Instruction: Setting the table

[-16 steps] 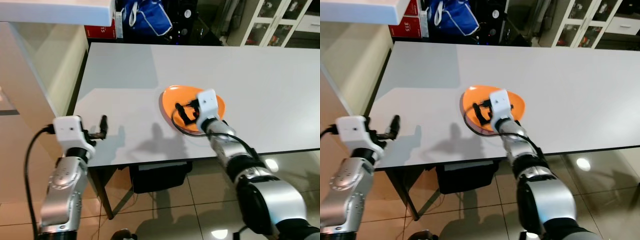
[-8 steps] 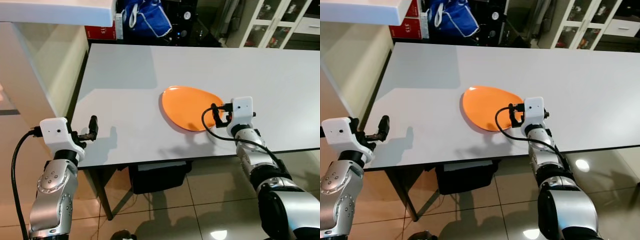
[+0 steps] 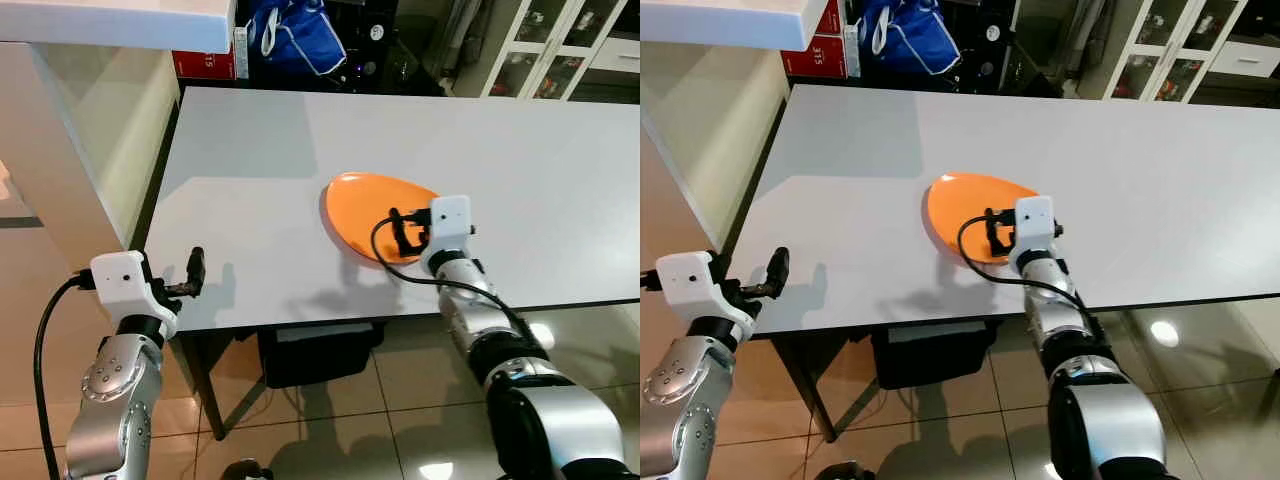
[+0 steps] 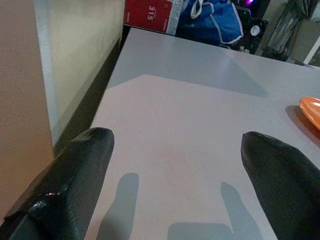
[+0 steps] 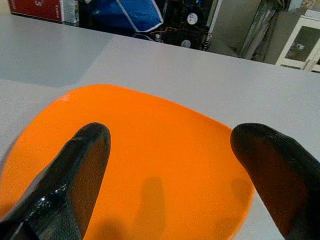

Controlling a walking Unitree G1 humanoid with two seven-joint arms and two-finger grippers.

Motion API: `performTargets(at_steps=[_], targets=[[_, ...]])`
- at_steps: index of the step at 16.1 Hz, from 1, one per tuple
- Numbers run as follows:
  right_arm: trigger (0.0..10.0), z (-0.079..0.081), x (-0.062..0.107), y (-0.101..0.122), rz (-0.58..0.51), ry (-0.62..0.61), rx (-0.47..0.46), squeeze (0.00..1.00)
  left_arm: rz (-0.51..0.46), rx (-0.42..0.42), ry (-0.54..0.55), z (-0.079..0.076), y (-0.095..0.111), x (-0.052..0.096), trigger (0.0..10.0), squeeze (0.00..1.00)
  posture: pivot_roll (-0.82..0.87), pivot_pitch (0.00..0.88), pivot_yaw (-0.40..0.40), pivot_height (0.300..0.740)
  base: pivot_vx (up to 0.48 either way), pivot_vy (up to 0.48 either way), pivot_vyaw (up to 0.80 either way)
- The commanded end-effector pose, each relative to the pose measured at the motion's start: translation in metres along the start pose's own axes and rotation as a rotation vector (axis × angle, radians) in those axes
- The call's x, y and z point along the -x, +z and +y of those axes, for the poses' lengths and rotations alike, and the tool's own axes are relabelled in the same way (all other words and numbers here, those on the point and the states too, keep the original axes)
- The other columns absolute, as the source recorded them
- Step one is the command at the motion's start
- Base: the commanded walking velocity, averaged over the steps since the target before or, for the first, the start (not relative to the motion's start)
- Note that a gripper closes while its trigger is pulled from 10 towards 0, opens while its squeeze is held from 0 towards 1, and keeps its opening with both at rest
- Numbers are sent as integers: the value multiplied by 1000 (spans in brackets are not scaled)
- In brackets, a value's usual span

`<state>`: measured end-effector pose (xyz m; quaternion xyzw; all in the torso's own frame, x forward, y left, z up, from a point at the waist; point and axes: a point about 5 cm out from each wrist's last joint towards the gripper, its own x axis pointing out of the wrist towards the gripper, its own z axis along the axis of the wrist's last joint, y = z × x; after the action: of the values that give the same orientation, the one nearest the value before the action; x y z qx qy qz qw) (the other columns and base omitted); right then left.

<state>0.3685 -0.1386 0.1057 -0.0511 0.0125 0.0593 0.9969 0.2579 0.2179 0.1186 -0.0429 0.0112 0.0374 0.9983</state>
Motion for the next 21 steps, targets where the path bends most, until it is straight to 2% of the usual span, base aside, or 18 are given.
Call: performTargets(at_steps=[1,3,5,6,8,9,10,12,15,17,18,21], targets=[[10000,0,-7,18,-58,-7,21,0,-10,-14,-9,-6,1,1,10000,0,286,24,-97,740,0,0,0],[10000,2,-8,18,-57,-9,7,0,-3,-9,-26,-10,-1,4,10000,0,316,30,-97,740,0,0,0],[10000,7,-5,11,-20,33,0,0,-10,20,-47,-13,2,7,10000,0,327,25,-111,740,0,0,0],[10000,8,-3,5,1,69,4,0,-11,7,-48,-12,3,8,10000,0,331,20,-118,740,0,0,0],[10000,4,5,-8,31,139,75,0,19,-107,-85,1,-2,26,10000,0,348,21,-138,740,0,0,0],[10000,2,11,-19,69,180,85,0,64,-77,-42,14,-11,34,10000,0,351,22,-149,740,0,0,0],[10000,3,15,-25,97,229,80,0,80,-54,-33,15,-15,37,10000,0,349,22,-152,740,0,0,0],[10000,11,16,-28,120,292,64,0,81,-70,-75,2,-17,33,10000,0,342,16,-150,740,0,0,0],[10000,11,11,-20,94,278,65,0,85,-58,-93,-8,-20,27,10000,0,324,11,-138,740,0,0,0],[10000,4,9,-16,81,242,55,0,99,-68,-105,-9,-24,24,10000,0,299,3,-119,740,0,0,0],[10000,-11,11,-18,91,178,69,0,102,-68,-104,-8,-25,20,10000,0,277,2,-99,740,0,0,0],[10000,-30,17,-28,129,76,75,0,91,-88,-90,-3,-19,10,10000,0,248,2,-67,740,0,0,0]])
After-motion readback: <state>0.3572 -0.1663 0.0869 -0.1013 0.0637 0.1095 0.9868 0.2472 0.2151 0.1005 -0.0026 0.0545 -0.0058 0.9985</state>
